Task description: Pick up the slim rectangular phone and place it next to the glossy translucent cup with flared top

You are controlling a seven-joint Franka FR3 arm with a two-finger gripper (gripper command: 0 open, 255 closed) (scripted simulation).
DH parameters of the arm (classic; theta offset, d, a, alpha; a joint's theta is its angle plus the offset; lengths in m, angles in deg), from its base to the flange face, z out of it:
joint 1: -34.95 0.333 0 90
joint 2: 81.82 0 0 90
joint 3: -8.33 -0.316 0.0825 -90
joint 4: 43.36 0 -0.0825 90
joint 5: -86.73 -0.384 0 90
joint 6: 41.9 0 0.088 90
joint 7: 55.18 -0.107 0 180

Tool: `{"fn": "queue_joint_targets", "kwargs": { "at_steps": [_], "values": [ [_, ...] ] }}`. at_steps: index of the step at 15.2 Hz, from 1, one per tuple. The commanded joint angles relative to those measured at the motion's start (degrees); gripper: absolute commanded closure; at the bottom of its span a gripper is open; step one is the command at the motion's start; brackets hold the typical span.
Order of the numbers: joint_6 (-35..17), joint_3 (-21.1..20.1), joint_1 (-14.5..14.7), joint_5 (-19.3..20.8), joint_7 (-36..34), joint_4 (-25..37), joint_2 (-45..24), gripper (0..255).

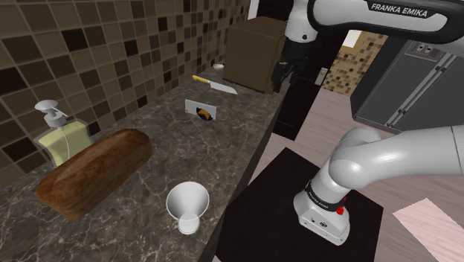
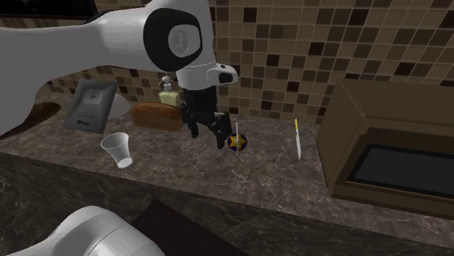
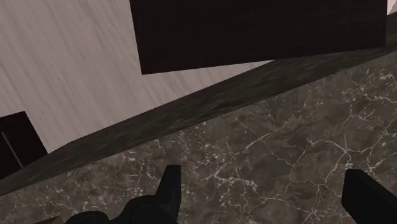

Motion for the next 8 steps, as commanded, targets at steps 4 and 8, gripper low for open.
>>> {"fn": "queue_joint_targets", "kwargs": {
  "at_steps": [4,8],
  "values": [
    [-5.3,1.4,1.0,0.5,3.0,0.7,-5.9,0],
    [-11.8,2.9,2.3,0.6,7.0,2.7,-14.2,0]
  ]
}}
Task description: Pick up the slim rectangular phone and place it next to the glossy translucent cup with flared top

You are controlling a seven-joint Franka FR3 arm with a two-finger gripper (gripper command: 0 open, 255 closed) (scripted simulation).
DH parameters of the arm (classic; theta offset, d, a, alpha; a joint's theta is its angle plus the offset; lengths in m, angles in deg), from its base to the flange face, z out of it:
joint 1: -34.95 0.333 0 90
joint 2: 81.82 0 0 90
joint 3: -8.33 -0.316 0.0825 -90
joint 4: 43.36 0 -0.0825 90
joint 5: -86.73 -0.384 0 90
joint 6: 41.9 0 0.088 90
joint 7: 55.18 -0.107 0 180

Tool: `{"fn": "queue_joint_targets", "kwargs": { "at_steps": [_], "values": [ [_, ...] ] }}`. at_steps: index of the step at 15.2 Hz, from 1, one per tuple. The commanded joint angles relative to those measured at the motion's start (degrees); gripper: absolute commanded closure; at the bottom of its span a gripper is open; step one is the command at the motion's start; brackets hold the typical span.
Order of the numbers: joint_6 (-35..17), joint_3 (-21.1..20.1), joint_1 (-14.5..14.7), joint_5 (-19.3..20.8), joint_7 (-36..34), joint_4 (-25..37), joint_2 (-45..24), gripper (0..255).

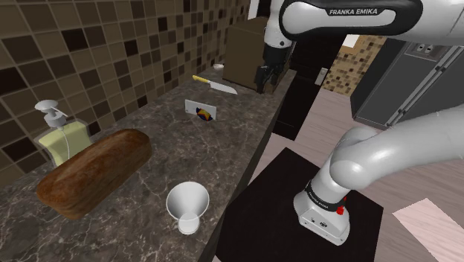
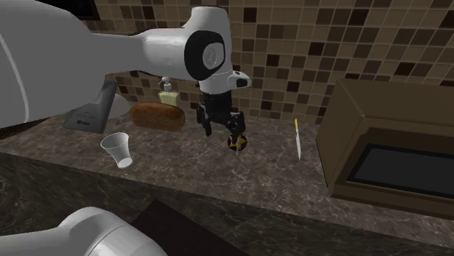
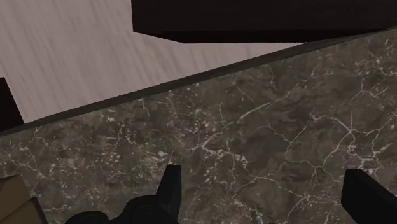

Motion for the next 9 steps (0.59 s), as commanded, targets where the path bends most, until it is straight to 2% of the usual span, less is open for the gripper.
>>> {"fn": "queue_joint_targets", "kwargs": {
  "at_steps": [1,9],
  "values": [
    [-3.5,0.8,0.7,0.0,2.1,1.2,-4.6,0],
    [-13.0,2.5,3.3,-1.8,10.5,9.4,-22.0,0]
  ]
}}
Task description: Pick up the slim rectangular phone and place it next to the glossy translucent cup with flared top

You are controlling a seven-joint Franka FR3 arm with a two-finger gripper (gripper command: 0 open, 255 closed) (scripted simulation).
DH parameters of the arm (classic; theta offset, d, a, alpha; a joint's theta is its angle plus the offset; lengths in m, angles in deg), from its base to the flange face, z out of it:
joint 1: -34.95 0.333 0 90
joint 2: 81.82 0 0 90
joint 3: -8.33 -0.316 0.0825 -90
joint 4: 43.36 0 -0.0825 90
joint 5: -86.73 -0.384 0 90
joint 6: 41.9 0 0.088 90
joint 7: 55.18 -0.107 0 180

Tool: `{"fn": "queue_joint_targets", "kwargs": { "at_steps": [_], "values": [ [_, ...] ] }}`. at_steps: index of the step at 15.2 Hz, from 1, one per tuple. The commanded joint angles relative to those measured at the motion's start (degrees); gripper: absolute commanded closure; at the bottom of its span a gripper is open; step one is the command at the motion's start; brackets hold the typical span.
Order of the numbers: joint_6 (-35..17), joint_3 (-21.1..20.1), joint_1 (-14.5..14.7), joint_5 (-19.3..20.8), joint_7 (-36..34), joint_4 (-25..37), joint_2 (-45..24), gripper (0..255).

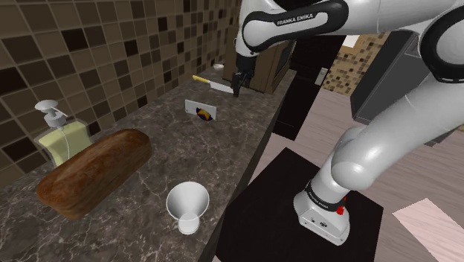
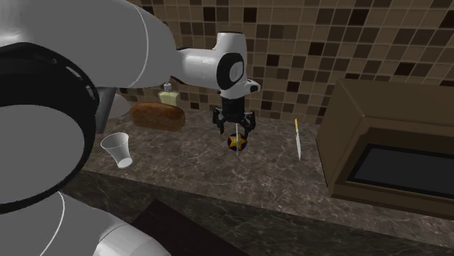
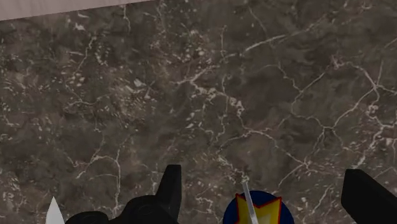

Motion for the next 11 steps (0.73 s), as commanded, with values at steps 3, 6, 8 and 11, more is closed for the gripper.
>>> {"fn": "queue_joint_targets", "kwargs": {
  "at_steps": [3,6,8,11],
  "values": [
    [-3.3,0.1,1.2,-1.5,4.2,5.6,-8.8,0],
    [-5.1,-0.1,1.8,-2.7,7.4,10.3,-15.3,0],
    [-5.9,-0.4,2.1,-3.5,9.4,13.7,-19.6,0],
    [-6.7,-1.1,2.3,-4.6,12.3,19.3,-26.1,0]
  ]
}}
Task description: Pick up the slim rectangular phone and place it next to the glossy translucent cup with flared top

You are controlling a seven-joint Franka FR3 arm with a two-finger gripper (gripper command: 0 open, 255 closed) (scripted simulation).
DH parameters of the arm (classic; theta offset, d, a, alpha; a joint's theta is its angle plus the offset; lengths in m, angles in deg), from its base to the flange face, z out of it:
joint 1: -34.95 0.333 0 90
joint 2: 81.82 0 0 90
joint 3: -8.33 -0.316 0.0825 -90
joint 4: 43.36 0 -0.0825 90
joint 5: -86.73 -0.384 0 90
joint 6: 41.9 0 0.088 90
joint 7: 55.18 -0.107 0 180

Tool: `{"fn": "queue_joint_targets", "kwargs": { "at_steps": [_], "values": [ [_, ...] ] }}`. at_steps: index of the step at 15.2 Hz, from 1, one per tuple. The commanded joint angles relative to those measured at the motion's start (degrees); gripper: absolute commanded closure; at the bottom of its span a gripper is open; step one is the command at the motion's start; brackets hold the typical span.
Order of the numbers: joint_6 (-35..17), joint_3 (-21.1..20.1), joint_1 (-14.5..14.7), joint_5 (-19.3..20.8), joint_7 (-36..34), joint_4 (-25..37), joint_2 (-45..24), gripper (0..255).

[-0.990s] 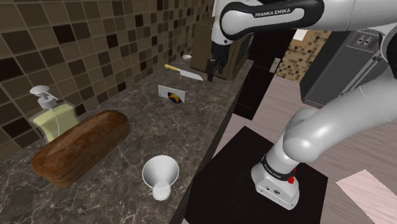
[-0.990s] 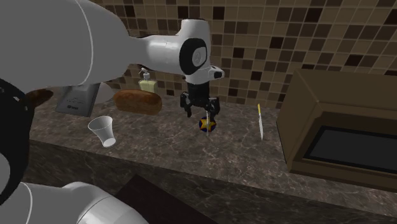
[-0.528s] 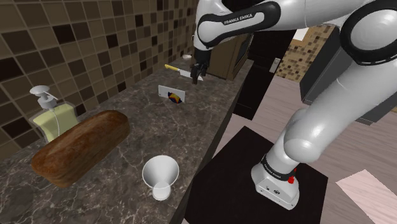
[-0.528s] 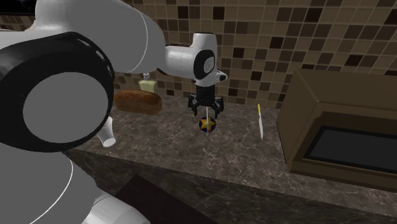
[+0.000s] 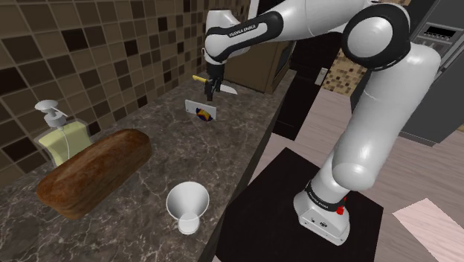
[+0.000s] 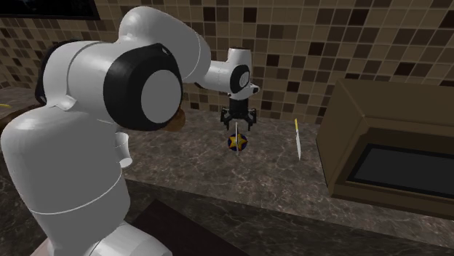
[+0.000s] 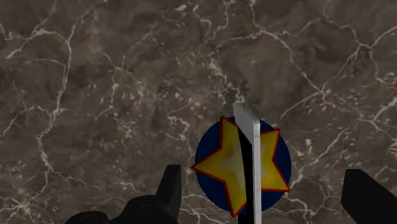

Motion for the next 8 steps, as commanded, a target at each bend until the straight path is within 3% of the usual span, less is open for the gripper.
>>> {"fn": "queue_joint_targets", "kwargs": {
  "at_steps": [1,4,8],
  "values": [
    [-0.7,-0.7,0.3,-0.7,1.7,4.1,-4.8,0],
    [-0.7,-1.6,0.5,-1.4,4.1,10.0,-10.8,0],
    [-3.4,-1.6,0.5,-1.5,4.1,8.7,-12.1,0]
  ]
}}
